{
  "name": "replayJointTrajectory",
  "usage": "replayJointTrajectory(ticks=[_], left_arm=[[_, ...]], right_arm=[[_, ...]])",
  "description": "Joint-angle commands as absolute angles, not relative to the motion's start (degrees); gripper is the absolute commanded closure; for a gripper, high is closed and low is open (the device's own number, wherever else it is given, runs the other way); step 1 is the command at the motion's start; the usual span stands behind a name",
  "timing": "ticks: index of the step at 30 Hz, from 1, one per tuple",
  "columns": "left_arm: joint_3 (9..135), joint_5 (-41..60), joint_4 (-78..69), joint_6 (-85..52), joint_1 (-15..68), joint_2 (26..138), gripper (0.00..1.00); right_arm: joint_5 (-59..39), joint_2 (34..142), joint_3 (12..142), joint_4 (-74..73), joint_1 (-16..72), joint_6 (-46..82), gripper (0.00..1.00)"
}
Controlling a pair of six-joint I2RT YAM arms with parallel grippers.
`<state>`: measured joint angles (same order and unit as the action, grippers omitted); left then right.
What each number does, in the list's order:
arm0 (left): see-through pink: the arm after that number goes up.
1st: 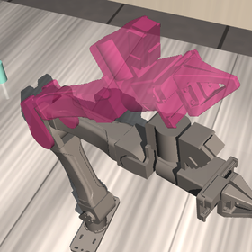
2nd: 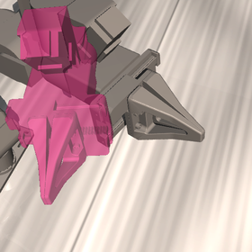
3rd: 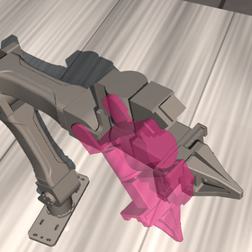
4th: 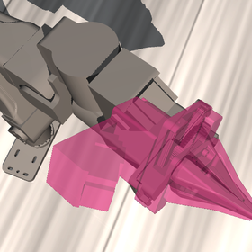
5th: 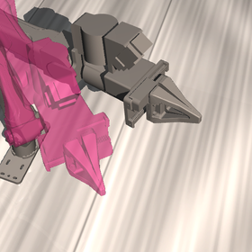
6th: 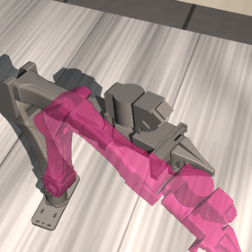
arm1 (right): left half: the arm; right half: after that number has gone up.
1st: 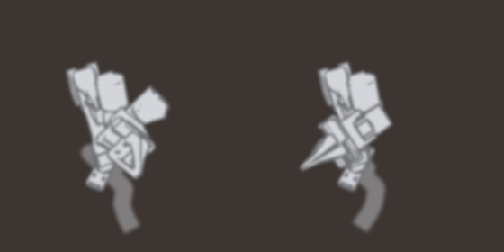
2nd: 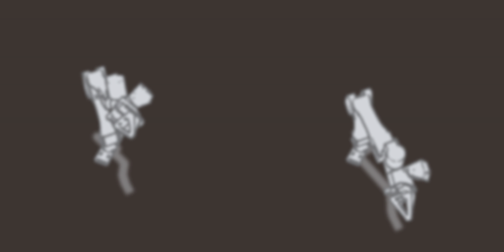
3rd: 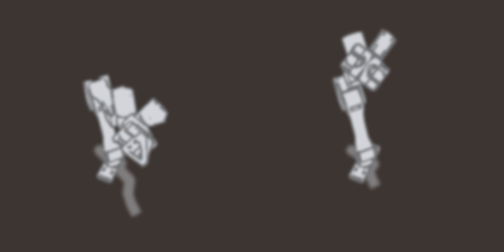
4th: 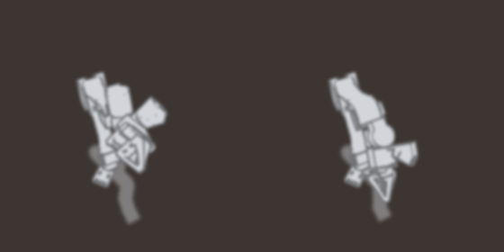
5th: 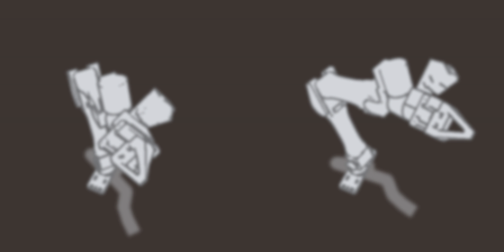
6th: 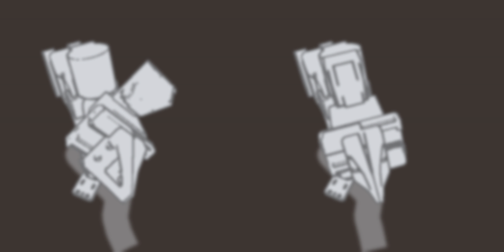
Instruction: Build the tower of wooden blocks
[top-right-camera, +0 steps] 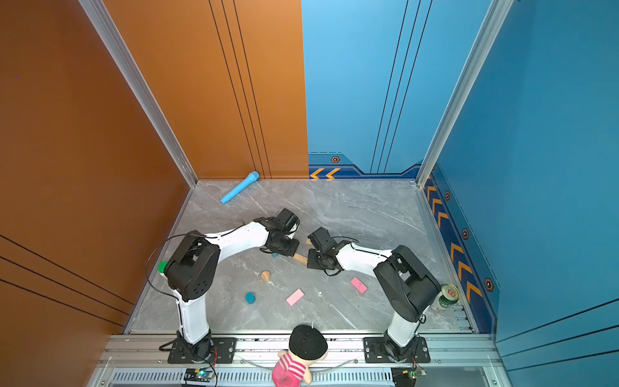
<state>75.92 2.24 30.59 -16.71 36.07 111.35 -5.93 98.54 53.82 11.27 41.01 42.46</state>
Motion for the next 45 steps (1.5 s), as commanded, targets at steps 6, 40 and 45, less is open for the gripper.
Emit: replayJointTrajectory(ticks=[6, 40, 45], left_arm=[[77.4, 3.2, 33.3, -15.6, 36.6, 112.6, 1.0], [79.5, 6.2, 33.4, -15.4, 38.2, 115.6, 1.0], [80.6, 6.6, 33.4, -15.6, 38.5, 116.6, 1.0]], right_arm=[[-6.4, 100.2, 53.3, 10.5, 42.4, 44.1, 1.0], [-4.5, 100.1, 53.0, 11.2, 41.0, 43.9, 1.0], [-4.1, 99.8, 53.0, 11.5, 40.5, 43.4, 1.0]])
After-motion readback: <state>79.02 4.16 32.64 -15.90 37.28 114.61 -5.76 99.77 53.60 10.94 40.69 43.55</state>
